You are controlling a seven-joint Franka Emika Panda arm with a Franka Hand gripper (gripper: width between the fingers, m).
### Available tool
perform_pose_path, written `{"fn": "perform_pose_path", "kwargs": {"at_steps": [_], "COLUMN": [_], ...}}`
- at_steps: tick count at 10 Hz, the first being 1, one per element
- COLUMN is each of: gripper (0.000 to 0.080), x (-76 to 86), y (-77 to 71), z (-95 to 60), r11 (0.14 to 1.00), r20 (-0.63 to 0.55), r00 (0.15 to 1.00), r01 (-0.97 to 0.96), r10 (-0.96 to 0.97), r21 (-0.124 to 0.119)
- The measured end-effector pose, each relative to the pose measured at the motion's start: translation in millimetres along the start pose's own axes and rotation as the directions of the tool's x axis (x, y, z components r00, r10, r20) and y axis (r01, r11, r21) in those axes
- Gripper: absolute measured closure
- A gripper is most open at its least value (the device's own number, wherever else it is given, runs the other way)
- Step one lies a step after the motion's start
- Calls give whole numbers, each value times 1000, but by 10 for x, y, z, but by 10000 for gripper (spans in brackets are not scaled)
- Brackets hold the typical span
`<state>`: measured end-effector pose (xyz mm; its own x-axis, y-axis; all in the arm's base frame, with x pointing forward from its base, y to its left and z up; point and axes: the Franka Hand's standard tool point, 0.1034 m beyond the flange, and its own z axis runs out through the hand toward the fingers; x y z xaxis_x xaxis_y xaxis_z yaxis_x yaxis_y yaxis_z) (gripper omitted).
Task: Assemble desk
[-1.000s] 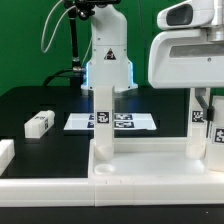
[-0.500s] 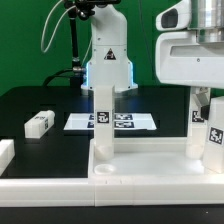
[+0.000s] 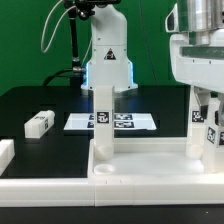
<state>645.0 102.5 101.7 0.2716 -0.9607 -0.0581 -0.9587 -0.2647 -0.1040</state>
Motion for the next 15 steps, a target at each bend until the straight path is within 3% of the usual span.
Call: {"fn": "perform_pose_path", "kwargs": {"at_steps": [1, 2, 3, 4, 6, 8, 9, 10, 11, 13, 15], "gripper": [290, 290, 180, 159, 151, 151, 151, 151, 151, 151, 387], "x": [-31, -58, -110, -167, -132, -128, -108, -86, -28, 20, 24], "y": [-25, -36, -42, -23, -14, -12, -18, -3, 12, 2, 5], "z": [-7, -16, -22, -31, -20, -17, -21, 3, 17, 6, 10], "r11": [988, 945, 890, 867, 799, 722, 528, 304, 187, 176, 204], "r20": [-6, -4, -6, -17, -20, -20, -34, -16, 3, -4, -5], "r00": [988, 945, 890, 867, 798, 721, 527, 303, 187, 176, 203], "r01": [153, 326, 456, 499, 602, 692, 849, 952, 982, 983, 978], "r10": [-153, -326, -456, -499, -602, -692, -849, -953, -982, -984, -979], "r21": [-3, -2, 5, 13, 7, 4, -26, -41, -40, -42, -42]}}
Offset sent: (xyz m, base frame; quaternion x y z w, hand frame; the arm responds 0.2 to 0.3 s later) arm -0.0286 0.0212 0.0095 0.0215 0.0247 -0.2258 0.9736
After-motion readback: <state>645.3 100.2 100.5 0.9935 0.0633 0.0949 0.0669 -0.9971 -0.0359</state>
